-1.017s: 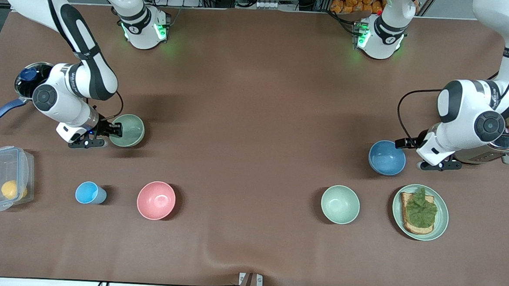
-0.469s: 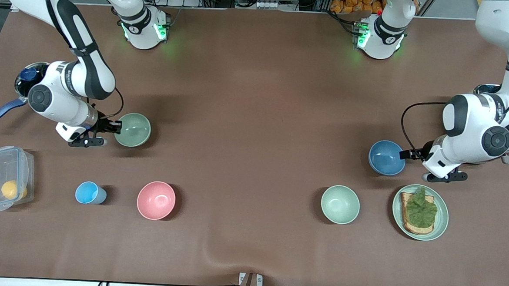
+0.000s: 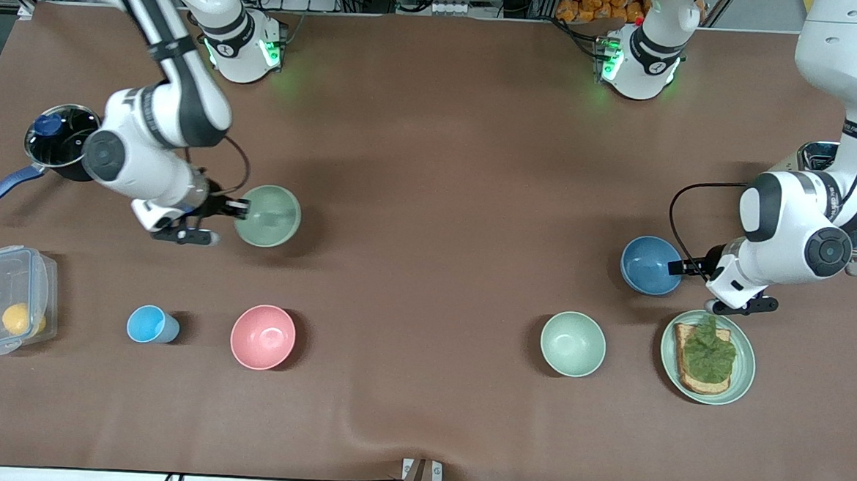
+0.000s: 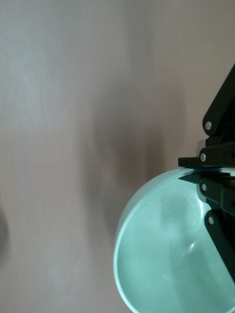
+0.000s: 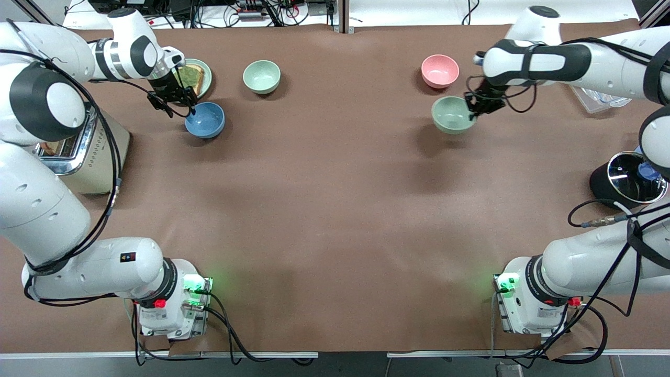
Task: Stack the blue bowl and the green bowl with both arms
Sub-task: 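Slide the green bowl with the right gripper while the left gripper grips the blue bowl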
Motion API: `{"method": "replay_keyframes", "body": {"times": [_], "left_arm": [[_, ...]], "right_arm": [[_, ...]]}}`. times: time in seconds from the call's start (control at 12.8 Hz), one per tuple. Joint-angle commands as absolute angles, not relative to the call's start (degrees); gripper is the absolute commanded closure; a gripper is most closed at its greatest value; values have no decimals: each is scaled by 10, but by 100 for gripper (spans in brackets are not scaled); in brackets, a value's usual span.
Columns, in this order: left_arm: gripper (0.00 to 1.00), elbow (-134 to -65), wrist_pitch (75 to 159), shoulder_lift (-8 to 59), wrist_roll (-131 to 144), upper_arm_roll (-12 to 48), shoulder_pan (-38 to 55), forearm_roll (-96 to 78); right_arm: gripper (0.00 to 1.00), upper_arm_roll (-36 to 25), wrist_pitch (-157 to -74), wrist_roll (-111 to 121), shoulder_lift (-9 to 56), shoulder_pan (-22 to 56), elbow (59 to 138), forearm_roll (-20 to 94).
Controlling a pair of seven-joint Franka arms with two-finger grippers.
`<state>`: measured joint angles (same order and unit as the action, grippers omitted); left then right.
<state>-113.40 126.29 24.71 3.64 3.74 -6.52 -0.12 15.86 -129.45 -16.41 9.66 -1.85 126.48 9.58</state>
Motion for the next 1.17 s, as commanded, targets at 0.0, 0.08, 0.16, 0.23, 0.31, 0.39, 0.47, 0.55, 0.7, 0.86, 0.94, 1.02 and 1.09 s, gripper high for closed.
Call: {"method": "replay_keyframes", "body": {"times": [0.0,0.08,0.16,0.23,0.31,0.39,0.47,0.55,0.7,0.86,0.94,1.02,1.09], "left_arm": [[25,-1123,1261,262,35,40,-67,-20],[29,-1123,1261,264,35,40,-67,-27],[33,-1123,1261,265,35,40,-66,-27],[38,-1123,1261,265,35,40,-64,-27],[44,-1123,1261,266,35,40,-63,-27],[53,-1123,1261,269,35,40,-62,-27],[66,-1123,1261,270,35,40,-62,-27],[82,-1122,1261,272,35,40,-62,-27],[100,-1122,1261,273,35,40,-62,-27],[100,-1122,1261,272,35,40,-62,-27],[100,-1122,1261,272,32,41,-65,-27],[100,-1121,1261,268,25,42,-67,-27],[100,-1121,1261,265,24,43,-67,-27]], "right_arm": [[100,236,-1283,-319,94,-21,1226,100],[100,266,-1283,-380,101,-20,1206,98],[100,279,-1284,-421,109,-13,1193,91],[100,279,-1288,-456,112,4,1184,85],[100,279,-1294,-499,124,28,1175,83],[100,279,-1309,-555,140,49,1163,62],[100,279,-1321,-617,162,69,1149,22],[100,279,-1321,-677,191,91,1123,-19],[100,279,-1317,-758,254,132,1059,-58],[100,279,-1323,-822,294,160,1023,-89],[100,279,-1329,-857,316,169,1005,-111],[100,278,-1332,-888,336,183,994,-139],[100,278,-1339,-915,354,194,984,-159]]}}
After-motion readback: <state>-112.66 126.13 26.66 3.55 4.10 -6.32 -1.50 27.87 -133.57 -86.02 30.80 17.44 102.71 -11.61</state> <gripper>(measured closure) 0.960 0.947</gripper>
